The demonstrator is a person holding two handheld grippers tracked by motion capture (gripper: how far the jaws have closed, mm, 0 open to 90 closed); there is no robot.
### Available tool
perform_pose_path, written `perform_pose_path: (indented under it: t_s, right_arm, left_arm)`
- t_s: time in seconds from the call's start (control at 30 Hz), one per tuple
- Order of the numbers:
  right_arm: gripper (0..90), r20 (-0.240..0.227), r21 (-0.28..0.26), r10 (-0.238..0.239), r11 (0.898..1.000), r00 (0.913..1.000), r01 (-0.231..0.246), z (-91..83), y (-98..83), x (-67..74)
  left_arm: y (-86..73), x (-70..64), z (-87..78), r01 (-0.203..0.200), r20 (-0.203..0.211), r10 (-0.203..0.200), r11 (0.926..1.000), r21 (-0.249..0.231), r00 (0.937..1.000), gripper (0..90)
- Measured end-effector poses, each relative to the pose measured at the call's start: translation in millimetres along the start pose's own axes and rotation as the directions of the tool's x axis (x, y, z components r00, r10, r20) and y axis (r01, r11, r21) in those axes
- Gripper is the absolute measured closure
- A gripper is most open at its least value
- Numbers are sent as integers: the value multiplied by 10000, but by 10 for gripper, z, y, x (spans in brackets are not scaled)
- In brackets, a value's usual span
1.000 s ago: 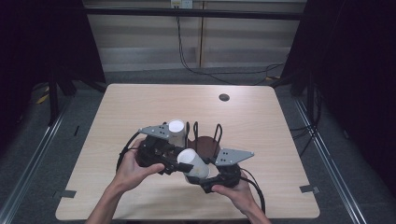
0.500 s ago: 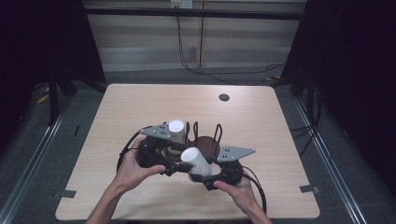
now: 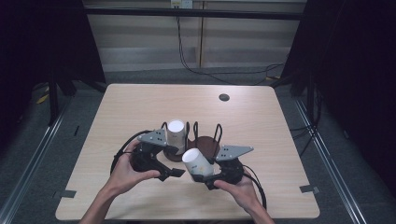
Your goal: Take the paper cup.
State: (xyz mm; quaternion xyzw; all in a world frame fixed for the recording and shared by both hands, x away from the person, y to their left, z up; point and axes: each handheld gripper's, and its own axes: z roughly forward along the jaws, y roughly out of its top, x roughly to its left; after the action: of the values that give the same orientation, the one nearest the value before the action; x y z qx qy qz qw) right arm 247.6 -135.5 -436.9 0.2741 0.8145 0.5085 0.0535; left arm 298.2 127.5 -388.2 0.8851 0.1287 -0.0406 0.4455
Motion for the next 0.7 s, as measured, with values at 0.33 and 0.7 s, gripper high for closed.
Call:
perform_pose_path:
  t_s: [0.33, 0.7]
  right_arm:
    - [304, 39, 902, -513, 9946, 9987, 507, -124, 196, -65]
    - [307, -353, 2458, -683, 9664, 9970, 749, 14, 224, -75]
  left_arm:
    - [-78, 40, 9, 41, -440, -22, 9990, 442, 9990, 185]
    - [-166, 36, 114, -156, -238, 177, 9960, 878, 9996, 185]
